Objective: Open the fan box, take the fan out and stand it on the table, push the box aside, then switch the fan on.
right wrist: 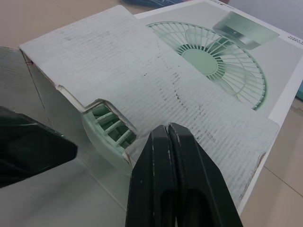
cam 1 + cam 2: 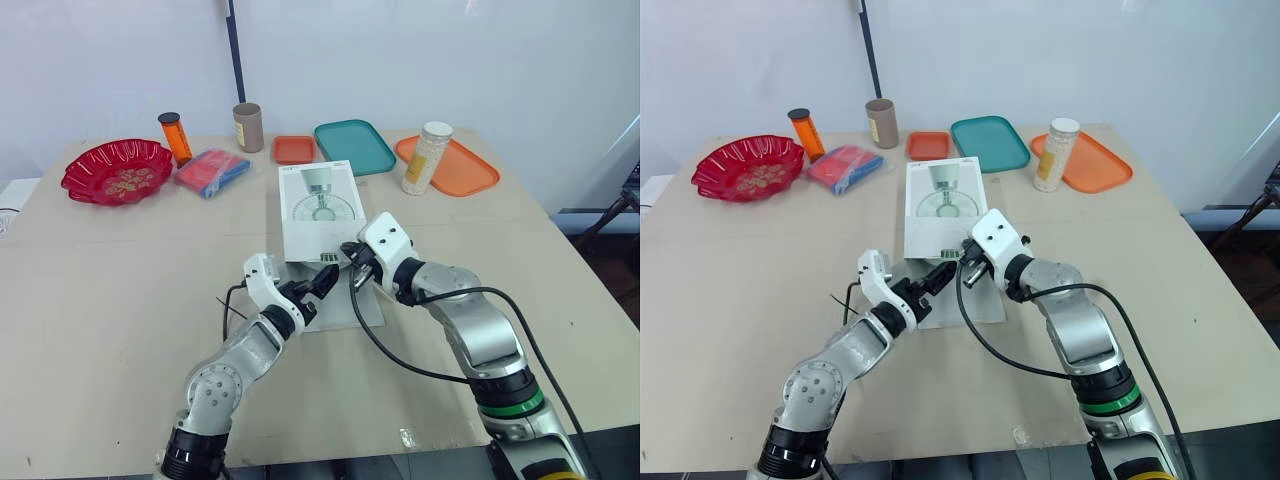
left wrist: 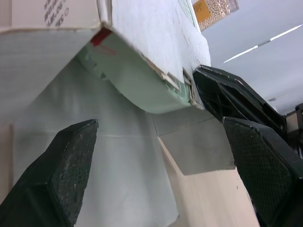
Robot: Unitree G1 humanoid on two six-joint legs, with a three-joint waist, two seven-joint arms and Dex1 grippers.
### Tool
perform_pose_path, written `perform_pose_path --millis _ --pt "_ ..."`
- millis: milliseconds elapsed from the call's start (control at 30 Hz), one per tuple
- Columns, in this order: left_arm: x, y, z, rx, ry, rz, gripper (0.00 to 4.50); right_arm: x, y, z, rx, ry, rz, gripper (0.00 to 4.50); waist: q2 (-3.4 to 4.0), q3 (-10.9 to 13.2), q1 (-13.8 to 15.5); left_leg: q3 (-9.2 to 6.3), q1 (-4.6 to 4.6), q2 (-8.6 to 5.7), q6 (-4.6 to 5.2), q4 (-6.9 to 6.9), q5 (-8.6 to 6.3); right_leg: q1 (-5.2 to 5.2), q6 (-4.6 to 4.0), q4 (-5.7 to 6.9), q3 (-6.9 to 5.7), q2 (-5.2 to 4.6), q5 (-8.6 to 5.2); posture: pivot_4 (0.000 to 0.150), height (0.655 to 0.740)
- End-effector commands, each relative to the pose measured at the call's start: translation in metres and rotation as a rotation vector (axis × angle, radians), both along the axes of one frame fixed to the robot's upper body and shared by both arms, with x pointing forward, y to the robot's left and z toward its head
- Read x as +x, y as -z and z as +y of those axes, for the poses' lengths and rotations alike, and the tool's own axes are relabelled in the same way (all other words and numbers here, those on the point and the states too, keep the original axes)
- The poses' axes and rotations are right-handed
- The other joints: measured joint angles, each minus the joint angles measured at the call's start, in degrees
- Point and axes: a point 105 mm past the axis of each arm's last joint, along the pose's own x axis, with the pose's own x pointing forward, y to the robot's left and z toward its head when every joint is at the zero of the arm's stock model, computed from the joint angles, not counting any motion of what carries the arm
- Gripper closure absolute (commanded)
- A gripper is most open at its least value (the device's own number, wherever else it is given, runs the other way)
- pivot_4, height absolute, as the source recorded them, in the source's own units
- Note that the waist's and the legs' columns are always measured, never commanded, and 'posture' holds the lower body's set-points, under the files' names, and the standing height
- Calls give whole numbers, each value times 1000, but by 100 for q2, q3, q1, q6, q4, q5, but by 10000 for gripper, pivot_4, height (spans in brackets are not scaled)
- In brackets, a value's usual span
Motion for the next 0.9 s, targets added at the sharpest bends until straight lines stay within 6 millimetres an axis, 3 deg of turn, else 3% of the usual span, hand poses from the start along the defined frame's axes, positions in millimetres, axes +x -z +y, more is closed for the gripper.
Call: perform_pose_path --millis 33,267,633,733,900 --pt "12 -9 5 -31 -68 -42 263 -6 18 6 -27 -22 70 45000 -1 0 0 0 0 0 0 0 0 0 0 0 0 0 0 1500 7400" --pt "23 -6 0 -42 -105 -37 263 -6 18 6 -29 -21 68 45000 0 0 0 -1 -2 0 0 0 0 0 1 -1 -2 -1 0 1500 7400" --pt "23 -5 -17 -112 -89 -22 263 -5 17 8 -32 -24 66 45000 0 0 -1 -3 -2 0 -1 1 1 0 3 -1 -3 -1 0 1500 7400" --pt "20 -3 -19 -136 -82 2 6763 -6 16 8 -31 -25 67 45000 0 0 -1 -4 -2 0 -2 1 1 1 4 -1 -3 -1 0 1500 7400" --pt "18 -1 -26 -254 -56 64 6763 -5 15 10 -29 -30 67 45000 1 0 -2 -3 -1 0 -2 1 1 1 5 -1 -3 -1 0 1500 7400"
